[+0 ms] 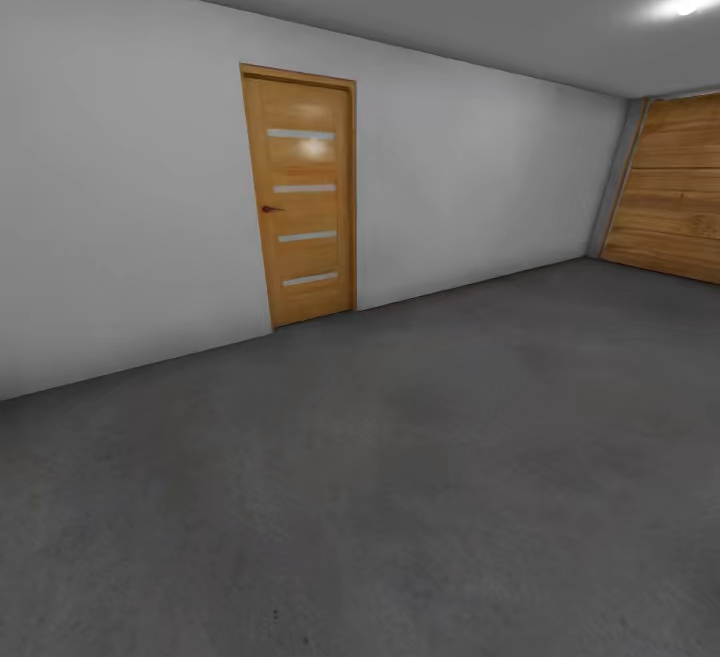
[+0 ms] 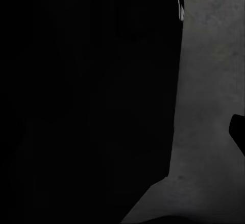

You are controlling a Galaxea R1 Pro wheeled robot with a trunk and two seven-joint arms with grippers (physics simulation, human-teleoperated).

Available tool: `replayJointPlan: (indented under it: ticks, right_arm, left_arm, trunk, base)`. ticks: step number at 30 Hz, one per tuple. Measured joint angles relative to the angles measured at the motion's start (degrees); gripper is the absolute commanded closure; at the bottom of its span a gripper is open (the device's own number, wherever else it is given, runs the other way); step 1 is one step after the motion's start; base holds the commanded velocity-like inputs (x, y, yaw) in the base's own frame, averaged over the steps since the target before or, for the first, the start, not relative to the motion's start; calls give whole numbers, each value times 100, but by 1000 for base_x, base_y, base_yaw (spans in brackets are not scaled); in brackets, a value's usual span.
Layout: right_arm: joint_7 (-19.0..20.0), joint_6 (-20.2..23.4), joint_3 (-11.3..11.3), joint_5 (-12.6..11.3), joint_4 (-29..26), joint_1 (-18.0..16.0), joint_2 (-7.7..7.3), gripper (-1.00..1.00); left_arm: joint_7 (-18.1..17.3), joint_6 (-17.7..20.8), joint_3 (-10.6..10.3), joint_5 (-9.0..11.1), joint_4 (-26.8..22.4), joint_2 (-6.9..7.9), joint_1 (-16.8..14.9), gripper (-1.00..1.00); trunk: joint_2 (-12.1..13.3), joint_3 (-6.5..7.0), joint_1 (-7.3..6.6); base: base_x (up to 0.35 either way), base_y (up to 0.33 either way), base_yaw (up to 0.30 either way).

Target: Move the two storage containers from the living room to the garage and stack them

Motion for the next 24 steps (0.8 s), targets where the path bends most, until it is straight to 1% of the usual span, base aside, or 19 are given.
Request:
replayJointPlan:
  ticks: [1, 5, 8, 11, 15, 24]
  right_arm:
    - [-29, -23, 22, 30, -31, -9, 32, -100]
    - [-21, -24, 33, 57, -55, -9, 6, -100]
    - [-12, -24, 39, 73, -58, -9, -19, -100]
    - [-9, -33, 40, 120, -59, -9, -24, -100]
    - [-8, -67, 41, 157, -60, -9, -24, -100]
    - [-8, -78, 42, 166, -60, -8, 5, -100]
  left_arm:
    - [-8, -29, 29, 29, -29, -32, 7, -100]
    - [-13, -95, 120, 145, -158, -149, 2, -100]
    - [-16, -98, 99, 58, -245, -184, 0, -100]
    - [-16, -96, 95, 15, -284, -214, 3, -100]
    - [-16, -96, 88, 9, -298, -222, 2, -100]
    - [-16, -92, 81, 23, -301, -219, 3, -100]
  trunk:
    - [0, 1, 0]
    - [1, 2, 0]
    - [1, 2, 0]
    - [0, 2, 0]
    - [0, 2, -2]
    - [0, 2, -3]
  base:
    - [0, 0, 0]
    - [0, 0, 0]
    - [0, 0, 0]
    - [42, 0, 0]
    - [224, 0, 0]
    - [307, 0, 0]
